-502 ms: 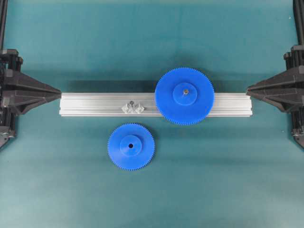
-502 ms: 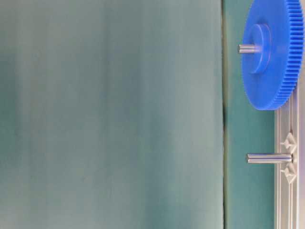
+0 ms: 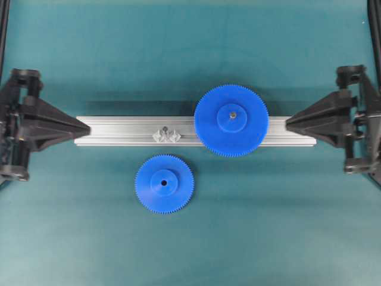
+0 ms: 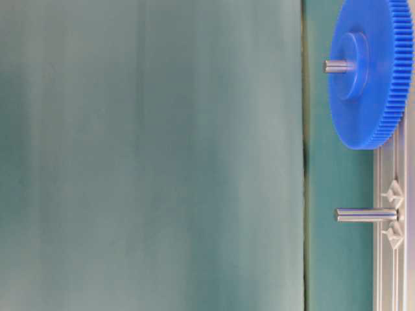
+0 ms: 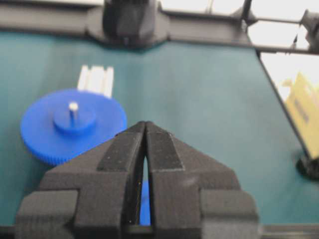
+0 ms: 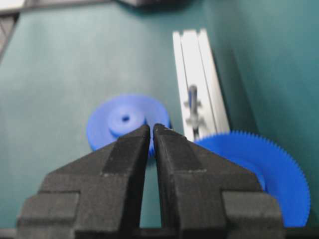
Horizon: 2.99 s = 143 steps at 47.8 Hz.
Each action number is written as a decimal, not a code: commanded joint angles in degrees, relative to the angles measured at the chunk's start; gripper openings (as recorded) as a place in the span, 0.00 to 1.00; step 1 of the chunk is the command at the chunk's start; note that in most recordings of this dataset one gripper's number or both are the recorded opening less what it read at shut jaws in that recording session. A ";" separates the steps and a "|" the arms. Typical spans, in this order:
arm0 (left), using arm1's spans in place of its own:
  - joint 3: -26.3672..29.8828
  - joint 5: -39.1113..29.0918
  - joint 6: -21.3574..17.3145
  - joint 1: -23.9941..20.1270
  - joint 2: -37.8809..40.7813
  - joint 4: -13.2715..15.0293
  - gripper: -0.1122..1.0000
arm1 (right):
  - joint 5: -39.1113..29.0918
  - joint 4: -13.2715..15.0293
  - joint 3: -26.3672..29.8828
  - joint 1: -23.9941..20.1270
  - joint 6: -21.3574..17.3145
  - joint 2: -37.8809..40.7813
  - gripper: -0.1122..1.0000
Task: Insert the small gear onto the shaft.
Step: 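Move the left gripper toward the small blue gear on the table, then lower the left gripper over the small blue gear and grasp its hub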
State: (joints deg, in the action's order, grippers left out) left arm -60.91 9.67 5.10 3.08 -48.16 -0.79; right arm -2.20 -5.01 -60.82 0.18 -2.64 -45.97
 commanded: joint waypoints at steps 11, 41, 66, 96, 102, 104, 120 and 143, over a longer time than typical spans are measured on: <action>8.17 -10.63 -0.18 2.29 7.38 -0.18 0.11 | -1.76 -0.09 1.93 0.70 -0.70 3.25 0.26; 15.73 -19.25 0.97 4.13 25.22 -0.18 0.14 | -14.50 0.00 4.39 4.66 -0.79 4.57 0.26; 23.64 -25.93 1.05 4.83 38.76 -0.18 0.90 | -18.37 -0.09 4.57 7.65 -0.97 4.22 0.26; 31.73 -34.63 -1.05 5.10 51.77 -0.18 0.93 | -19.25 0.00 3.96 7.65 -3.16 4.04 0.26; 32.61 -34.63 -1.76 5.10 52.73 -0.18 0.93 | -19.07 0.09 3.60 7.65 -3.16 4.04 0.26; 32.70 -34.63 -1.85 5.10 53.00 -0.18 0.93 | -19.07 0.00 3.52 7.65 -3.16 4.04 0.26; 33.05 -34.63 -1.67 5.10 54.23 -0.18 0.93 | -18.72 0.00 2.46 7.65 -3.16 2.55 0.26; 34.80 -34.72 -1.58 5.10 56.78 -0.18 0.93 | -14.68 -0.09 -0.26 7.38 -3.34 0.97 0.26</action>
State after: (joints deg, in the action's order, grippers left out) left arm -27.33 -25.22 3.52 7.91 9.23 -0.88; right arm -17.84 -5.01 -61.44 7.65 -5.45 -45.09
